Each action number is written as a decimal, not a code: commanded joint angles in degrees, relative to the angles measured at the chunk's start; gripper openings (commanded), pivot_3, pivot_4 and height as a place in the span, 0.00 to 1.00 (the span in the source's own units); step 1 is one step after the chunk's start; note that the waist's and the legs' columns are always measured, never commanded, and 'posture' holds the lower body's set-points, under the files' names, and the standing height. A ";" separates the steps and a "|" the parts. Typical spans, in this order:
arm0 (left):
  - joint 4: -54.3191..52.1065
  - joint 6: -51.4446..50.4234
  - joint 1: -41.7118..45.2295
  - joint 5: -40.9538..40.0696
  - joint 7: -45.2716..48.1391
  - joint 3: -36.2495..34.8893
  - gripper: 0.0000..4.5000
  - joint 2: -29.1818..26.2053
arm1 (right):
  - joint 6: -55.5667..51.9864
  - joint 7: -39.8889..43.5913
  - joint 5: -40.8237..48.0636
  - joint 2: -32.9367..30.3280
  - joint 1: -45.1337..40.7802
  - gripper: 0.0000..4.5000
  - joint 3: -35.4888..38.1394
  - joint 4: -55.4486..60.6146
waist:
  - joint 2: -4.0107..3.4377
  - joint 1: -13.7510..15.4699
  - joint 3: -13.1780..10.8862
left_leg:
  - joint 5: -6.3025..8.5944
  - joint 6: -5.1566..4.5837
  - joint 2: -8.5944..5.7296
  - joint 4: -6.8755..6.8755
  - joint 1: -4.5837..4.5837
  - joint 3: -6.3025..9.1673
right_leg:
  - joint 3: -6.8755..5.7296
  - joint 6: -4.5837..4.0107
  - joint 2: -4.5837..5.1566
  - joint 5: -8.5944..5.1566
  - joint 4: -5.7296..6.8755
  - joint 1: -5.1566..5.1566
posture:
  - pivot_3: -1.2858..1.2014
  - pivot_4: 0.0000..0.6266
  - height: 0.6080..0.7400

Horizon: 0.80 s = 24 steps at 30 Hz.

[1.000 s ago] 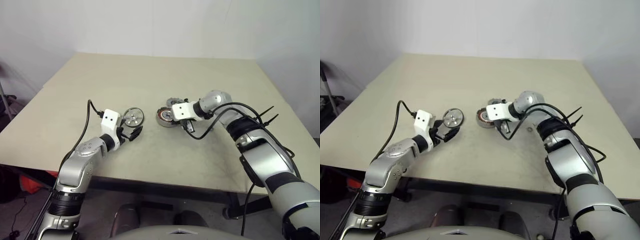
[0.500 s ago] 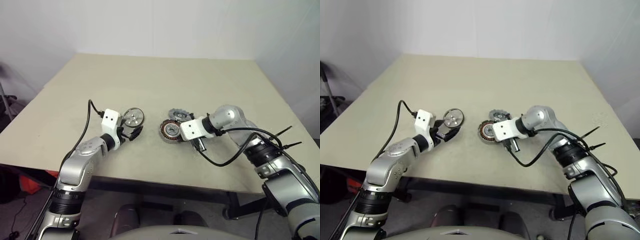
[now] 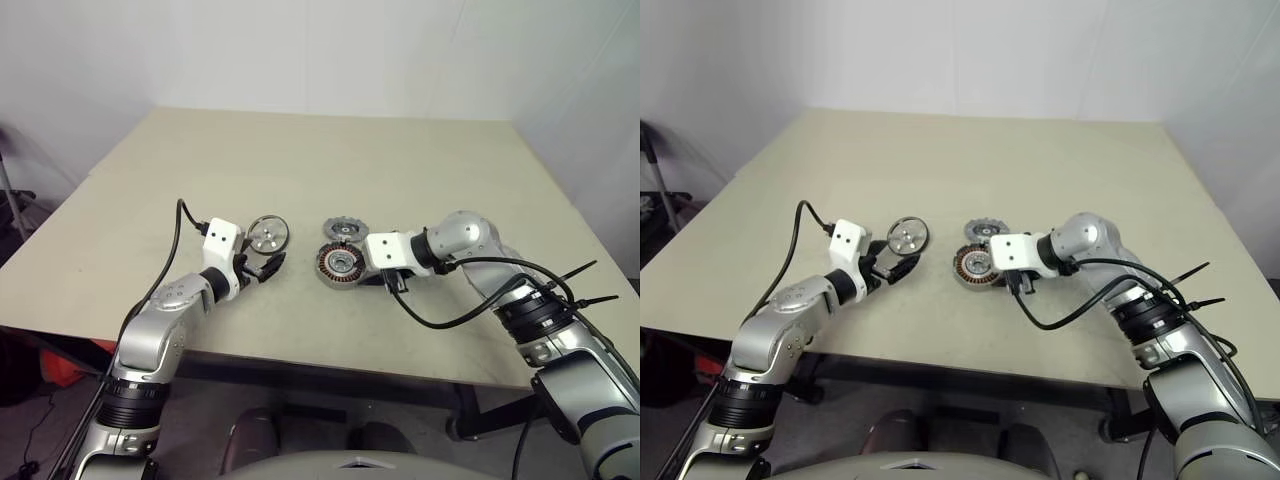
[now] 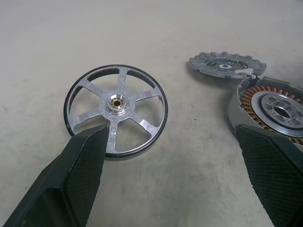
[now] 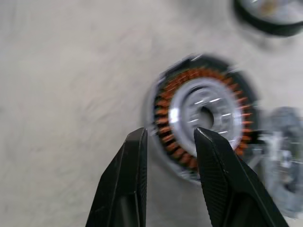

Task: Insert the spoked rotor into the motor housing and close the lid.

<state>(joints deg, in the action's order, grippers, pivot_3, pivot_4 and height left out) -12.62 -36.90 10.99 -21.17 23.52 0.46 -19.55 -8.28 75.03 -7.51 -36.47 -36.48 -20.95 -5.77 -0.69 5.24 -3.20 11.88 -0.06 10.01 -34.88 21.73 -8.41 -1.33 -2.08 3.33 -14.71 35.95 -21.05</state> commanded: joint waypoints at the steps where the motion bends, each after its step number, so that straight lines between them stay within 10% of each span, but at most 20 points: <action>1: -2.12 0.32 -0.04 -0.21 0.55 -0.28 1.00 -0.12 | -6.16 -2.27 4.27 -0.14 -1.67 0.35 5.36 3.43 | 0.00 0.06 0.00 | 0.00 0.00 0.00 0.00 -0.01 0.01 | 0.00 0.00 0.00 0.00 0.00 0.01 | 0.52 0.00 1.00; 9: -4.67 1.00 -1.03 -2.40 3.47 -1.32 1.00 -0.91 | -13.25 -25.10 5.69 5.53 -0.36 0.35 17.62 -10.34 | 0.00 0.28 0.00 | -0.19 0.34 -0.04 0.04 -0.10 -0.02 | 0.02 0.00 0.01 0.00 0.05 0.06 | 0.52 0.00 1.00; 24: -2.84 0.61 0.04 -2.35 5.96 -0.55 1.00 -2.07 | -16.00 -24.00 13.65 -0.10 16.23 0.35 23.75 -4.88 | -0.03 0.11 0.02 | -0.13 0.25 -0.05 0.24 -0.33 -0.03 | 0.03 0.01 0.01 0.01 -0.13 0.21 | 0.52 0.00 1.00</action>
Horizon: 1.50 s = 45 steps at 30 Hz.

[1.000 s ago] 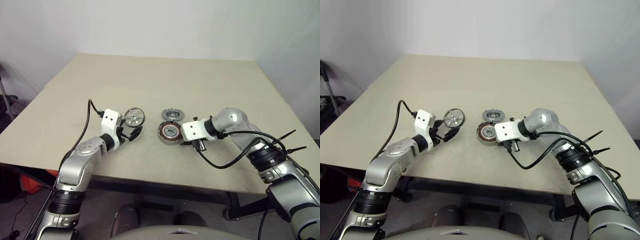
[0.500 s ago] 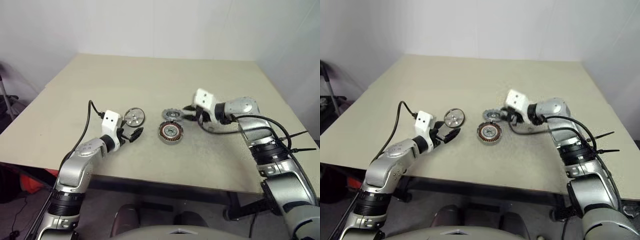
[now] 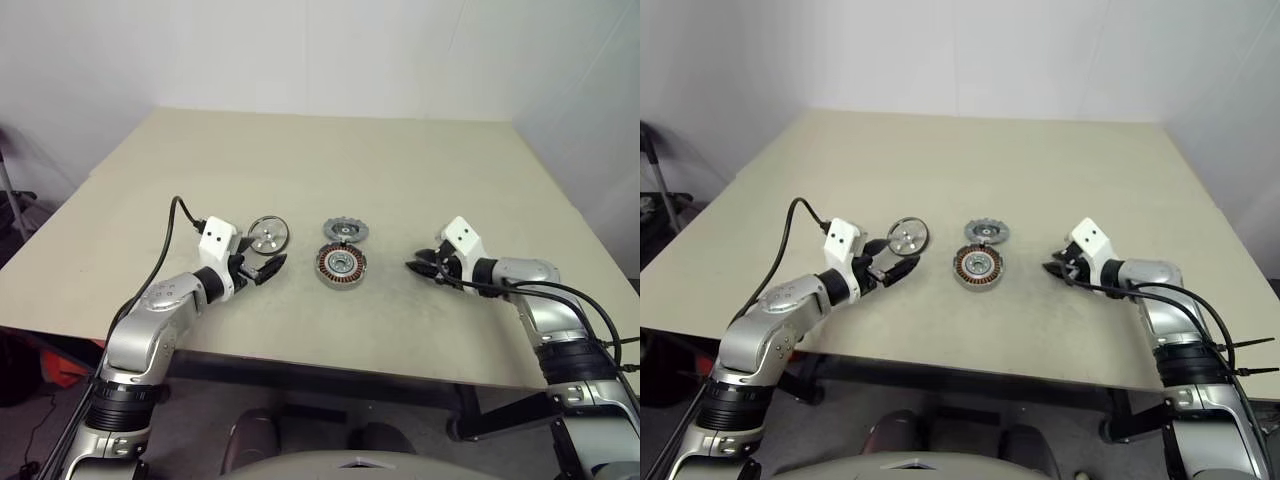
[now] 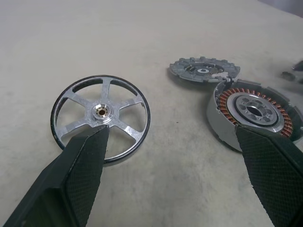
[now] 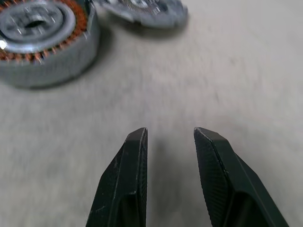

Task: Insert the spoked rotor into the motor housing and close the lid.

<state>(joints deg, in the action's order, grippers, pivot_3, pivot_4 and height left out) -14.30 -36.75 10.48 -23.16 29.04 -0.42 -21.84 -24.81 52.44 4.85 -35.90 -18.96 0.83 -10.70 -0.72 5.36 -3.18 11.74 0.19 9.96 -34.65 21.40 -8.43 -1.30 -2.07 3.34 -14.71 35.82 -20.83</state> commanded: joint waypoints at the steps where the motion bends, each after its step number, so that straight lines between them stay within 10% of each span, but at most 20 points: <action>1: -1.23 0.42 0.52 -0.32 0.44 0.53 1.00 0.38 | 0.89 -1.78 1.15 -0.77 -1.53 0.35 2.07 -0.84 | 0.00 0.01 0.00 | 0.00 0.00 0.01 0.00 -0.07 0.00 | 0.00 -0.01 0.01 0.01 0.01 0.04 | 0.52 0.00 1.00; 23: 0.08 0.83 0.86 1.20 -0.32 0.43 1.00 0.92 | 3.01 -3.40 1.59 -0.27 -7.74 0.35 0.64 -12.30 | -0.01 0.05 0.00 | -0.02 0.03 0.00 0.11 -0.05 -0.04 | -0.01 -0.03 0.01 0.01 -0.05 -0.01 | 0.52 0.00 1.00; 30: 0.18 0.93 0.95 1.62 -0.44 0.84 1.00 1.26 | 3.31 -2.61 0.57 -0.51 -5.86 0.77 -0.68 -9.21 | -0.01 0.07 0.00 | 0.06 -0.10 0.01 0.12 -0.04 -0.03 | -0.01 -0.03 0.01 0.00 -0.07 -0.02 | 0.52 0.00 1.00; 42: -0.17 0.79 0.74 2.09 -0.77 0.89 1.00 1.54 | 4.86 -4.95 -0.82 -0.87 -6.96 0.77 -1.14 -16.72 | 0.00 0.09 0.01 | 0.05 -0.08 -0.02 0.11 -0.17 -0.04 | -0.01 -0.03 0.03 0.01 -0.07 0.13 | 0.52 0.00 1.00; 45: -0.10 0.84 0.61 2.22 -0.87 0.87 1.00 1.53 | 4.63 -4.46 -0.63 -1.02 -6.67 0.63 -1.25 -17.34 | 0.00 0.12 0.01 | 0.05 -0.08 -0.02 0.11 -0.21 -0.04 | -0.01 -0.03 0.04 0.01 -0.07 0.17 | 0.52 0.00 1.00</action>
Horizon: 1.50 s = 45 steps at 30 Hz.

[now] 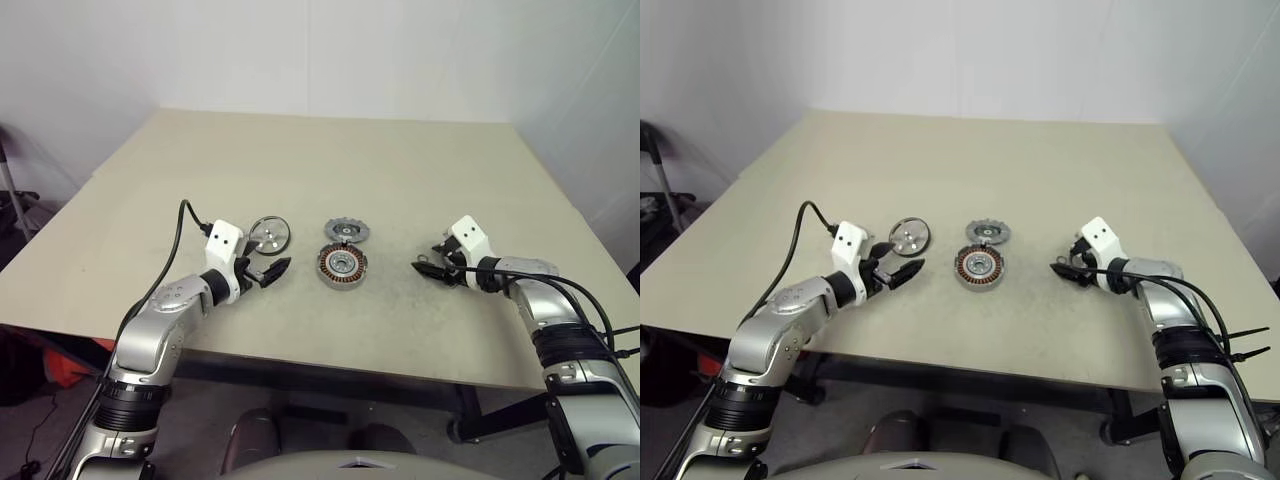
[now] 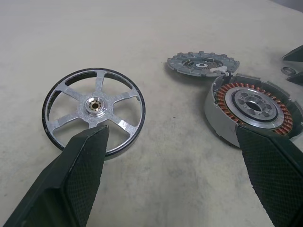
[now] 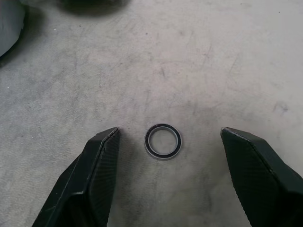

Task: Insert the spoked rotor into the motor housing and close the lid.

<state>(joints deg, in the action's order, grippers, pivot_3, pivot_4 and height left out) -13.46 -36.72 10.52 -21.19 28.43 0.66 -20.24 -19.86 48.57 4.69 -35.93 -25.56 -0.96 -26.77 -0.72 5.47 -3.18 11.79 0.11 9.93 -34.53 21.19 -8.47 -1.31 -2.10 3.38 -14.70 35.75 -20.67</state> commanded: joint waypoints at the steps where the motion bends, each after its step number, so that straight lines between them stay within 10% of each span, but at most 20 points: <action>1: -0.96 0.78 0.57 0.26 -0.29 -0.23 1.00 -0.07 | -0.37 -0.36 -0.38 -1.04 0.04 0.56 0.49 -1.29 | 0.00 0.02 0.00 | 0.00 0.00 -0.01 0.00 0.00 0.00 | 0.00 0.00 0.01 0.00 0.00 0.01 | 0.52 0.00 1.00; 5: -0.72 0.83 0.71 0.27 -0.25 -0.39 1.00 -0.24 | -0.48 -0.31 -0.60 -1.03 0.46 0.27 0.16 -0.78 | 0.00 0.04 0.00 | 0.00 0.00 -0.03 0.00 0.00 0.01 | 0.00 0.00 0.03 0.00 -0.01 0.02 | 0.52 0.00 1.00; 14: -0.36 0.95 0.96 0.37 -0.28 -0.44 1.00 -0.23 | 0.36 0.44 -0.25 -0.53 0.46 0.13 -0.38 1.66 | 0.00 0.03 0.00 | 0.01 -0.01 -0.02 0.00 0.00 0.01 | 0.00 0.00 0.02 0.00 -0.03 0.01 | 0.52 0.00 1.00; 28: 0.87 1.47 1.90 0.73 -0.27 0.11 1.00 0.50 | -9.19 3.80 2.55 8.64 -3.39 0.13 -9.64 24.57 | 0.00 -0.19 0.00 | -0.03 0.04 0.06 0.25 0.28 0.03 | 0.08 0.00 -0.03 0.00 -0.04 -0.49 | 0.52 0.00 1.00; 45: -0.87 1.15 0.23 1.06 -0.98 -0.60 1.00 0.25 | -9.61 1.97 1.15 10.31 -2.69 0.13 -14.33 21.31 | 0.02 -0.10 -0.01 | -0.22 0.38 0.05 0.34 0.20 0.03 | 0.08 0.01 -0.02 0.00 -0.07 -0.41 | 0.52 0.00 1.00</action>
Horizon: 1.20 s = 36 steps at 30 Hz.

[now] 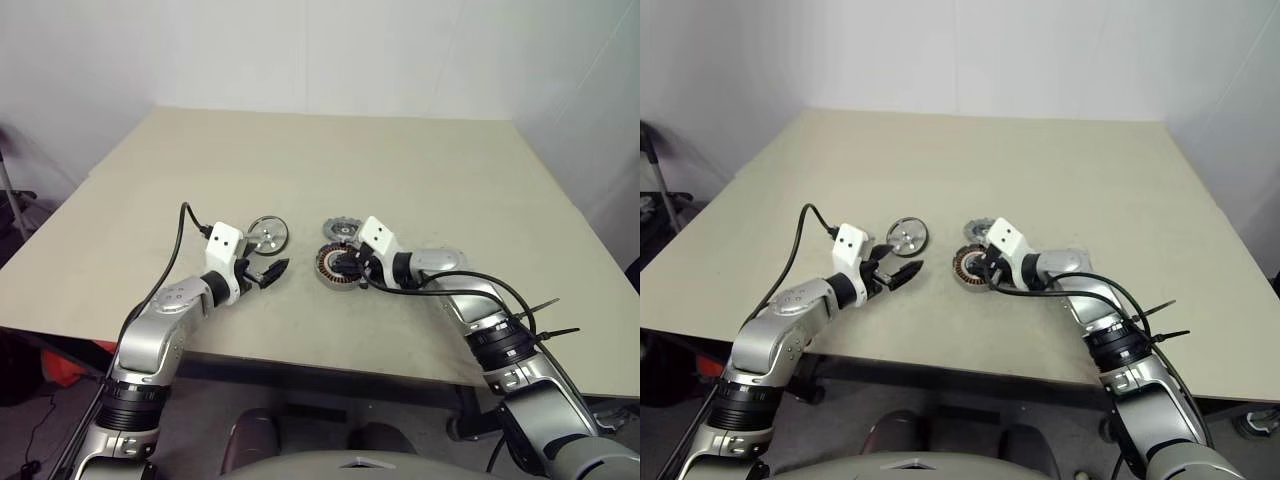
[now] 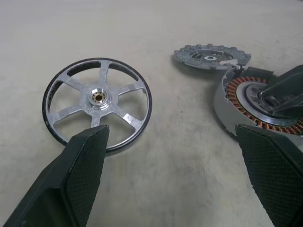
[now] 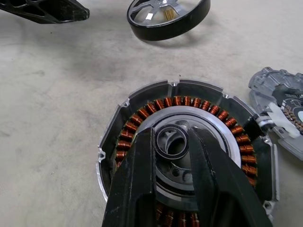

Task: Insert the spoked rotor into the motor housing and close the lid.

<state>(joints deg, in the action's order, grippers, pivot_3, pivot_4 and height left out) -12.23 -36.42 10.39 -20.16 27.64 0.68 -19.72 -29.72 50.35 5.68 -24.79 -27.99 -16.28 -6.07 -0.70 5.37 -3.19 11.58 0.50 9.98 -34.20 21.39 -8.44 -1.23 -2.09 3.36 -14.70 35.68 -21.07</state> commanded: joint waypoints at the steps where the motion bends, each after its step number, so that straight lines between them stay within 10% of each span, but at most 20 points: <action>1: -1.95 0.89 0.40 0.11 -0.26 -0.53 1.00 -0.27 | 0.45 0.13 -0.02 -0.98 -0.08 0.13 0.86 0.37 | 0.00 0.01 0.00 | 0.00 0.00 0.00 0.00 0.00 0.00 | 0.00 0.00 0.00 0.00 0.00 0.00 | 0.52 0.00 1.00; 22: -1.70 0.98 0.19 0.42 -0.53 -0.32 1.00 -0.21 | 1.19 -0.70 -0.08 0.06 -3.22 0.13 0.99 -4.31 | 0.00 -0.02 0.00 | -0.02 0.03 0.00 0.00 -0.04 0.00 | 0.00 0.00 0.00 0.00 0.03 0.02 | 0.52 0.00 1.00; 27: -1.57 1.11 -0.03 0.53 -0.59 -0.32 1.00 -0.25 | 2.77 0.97 1.17 -0.63 -1.98 0.55 1.38 -0.43 | 0.00 -0.02 0.00 | -0.01 0.02 0.00 0.00 -0.02 0.00 | 0.00 0.00 -0.01 0.00 0.02 0.00 | 0.52 0.00 1.00; 36: -1.06 1.27 0.23 0.65 -0.35 -0.05 1.00 -0.25 | 1.00 1.79 3.69 -0.50 -1.39 0.55 3.08 4.47 | 0.00 -0.01 0.00 | -0.01 0.02 0.01 0.01 0.04 0.00 | 0.00 -0.01 -0.01 0.00 0.02 -0.06 | 0.52 0.00 1.00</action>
<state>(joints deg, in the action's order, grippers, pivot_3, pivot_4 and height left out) -12.17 -36.21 10.13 -19.85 27.24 0.72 -19.78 -28.46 52.21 7.96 -25.42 -28.23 -14.76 -3.73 -0.70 5.36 -3.19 11.56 0.52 10.00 -34.18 21.40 -8.44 -1.23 -2.09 3.35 -14.70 35.70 -21.10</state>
